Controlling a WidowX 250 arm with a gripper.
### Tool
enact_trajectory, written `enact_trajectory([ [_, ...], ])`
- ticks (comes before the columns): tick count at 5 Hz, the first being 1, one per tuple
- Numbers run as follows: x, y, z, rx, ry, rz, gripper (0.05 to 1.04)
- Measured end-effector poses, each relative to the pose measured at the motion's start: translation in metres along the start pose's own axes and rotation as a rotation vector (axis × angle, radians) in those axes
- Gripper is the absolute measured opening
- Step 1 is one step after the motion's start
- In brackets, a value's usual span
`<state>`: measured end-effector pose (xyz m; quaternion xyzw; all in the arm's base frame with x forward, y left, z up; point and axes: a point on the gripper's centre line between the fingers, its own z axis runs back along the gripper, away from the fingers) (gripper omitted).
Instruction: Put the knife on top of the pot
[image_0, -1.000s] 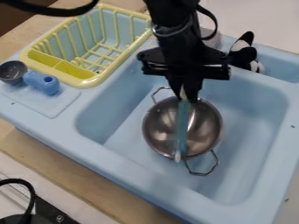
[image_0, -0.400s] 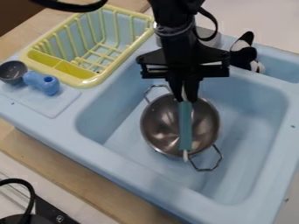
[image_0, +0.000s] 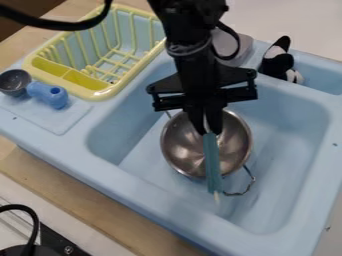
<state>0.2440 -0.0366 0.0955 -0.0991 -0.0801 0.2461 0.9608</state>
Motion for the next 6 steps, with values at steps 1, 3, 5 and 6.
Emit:
enact_trajectory([
  [1,-0.004,0.005,0.007,-0.033,-0.012,0.003,0.055],
  [3,-0.006,0.010,-0.003,-0.072,0.009,-0.010,0.076],
  [5,-0.002,0.013,-0.007,-0.134,0.037,-0.038,0.463],
  [6,-0.002,0.013,-0.003,-0.136,0.026,-0.047,0.757],
])
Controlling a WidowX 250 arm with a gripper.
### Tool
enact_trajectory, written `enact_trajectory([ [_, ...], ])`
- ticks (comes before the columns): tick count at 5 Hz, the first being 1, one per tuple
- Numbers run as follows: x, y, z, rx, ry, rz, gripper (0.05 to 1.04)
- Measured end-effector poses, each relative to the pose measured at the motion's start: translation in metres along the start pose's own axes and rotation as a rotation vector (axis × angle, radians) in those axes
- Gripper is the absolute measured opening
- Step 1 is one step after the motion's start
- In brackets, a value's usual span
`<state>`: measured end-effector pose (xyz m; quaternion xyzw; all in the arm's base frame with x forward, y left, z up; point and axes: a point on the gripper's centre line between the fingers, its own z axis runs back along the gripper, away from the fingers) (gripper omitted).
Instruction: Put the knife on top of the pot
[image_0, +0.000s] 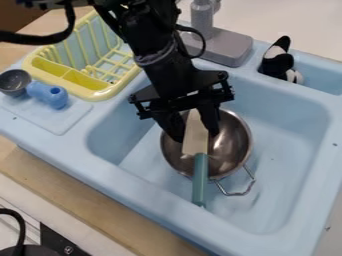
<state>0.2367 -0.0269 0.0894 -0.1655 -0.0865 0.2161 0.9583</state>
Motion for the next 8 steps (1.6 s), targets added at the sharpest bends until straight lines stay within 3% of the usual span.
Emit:
enact_trajectory([
  [1,0.001,-0.001,0.008,-0.003,-0.020,-0.002,0.987],
  [2,0.006,-0.005,0.019,-0.009,-0.048,-0.017,0.998],
  [3,0.010,-0.010,0.027,0.021,-0.059,-0.036,0.998],
  [4,0.018,-0.017,0.037,0.092,-0.093,-0.108,0.998],
  [5,0.026,-0.014,0.037,0.179,-0.082,-0.163,0.998],
  [7,0.041,-0.006,0.040,0.211,-0.078,-0.244,0.998],
  [8,0.049,0.016,0.043,0.225,-0.086,-0.255,0.998],
])
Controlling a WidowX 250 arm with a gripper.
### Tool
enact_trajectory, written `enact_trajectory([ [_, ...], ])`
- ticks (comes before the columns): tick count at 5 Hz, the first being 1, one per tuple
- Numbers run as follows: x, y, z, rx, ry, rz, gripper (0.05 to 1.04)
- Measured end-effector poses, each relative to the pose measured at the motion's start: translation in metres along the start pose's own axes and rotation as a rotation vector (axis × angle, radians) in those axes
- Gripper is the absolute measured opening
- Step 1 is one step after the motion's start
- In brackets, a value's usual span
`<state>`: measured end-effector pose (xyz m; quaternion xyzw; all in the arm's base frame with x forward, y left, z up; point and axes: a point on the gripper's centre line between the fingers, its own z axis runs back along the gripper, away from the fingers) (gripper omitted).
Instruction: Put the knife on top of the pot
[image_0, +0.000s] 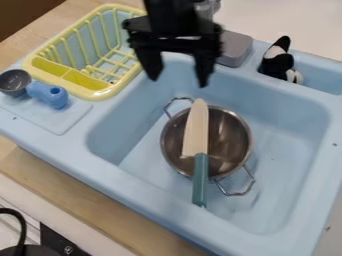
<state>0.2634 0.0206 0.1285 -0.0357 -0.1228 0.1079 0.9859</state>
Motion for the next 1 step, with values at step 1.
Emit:
enact_trajectory([
  [1,-0.0001,0.0212,0.0150,0.043,-0.026,0.002,0.998],
])
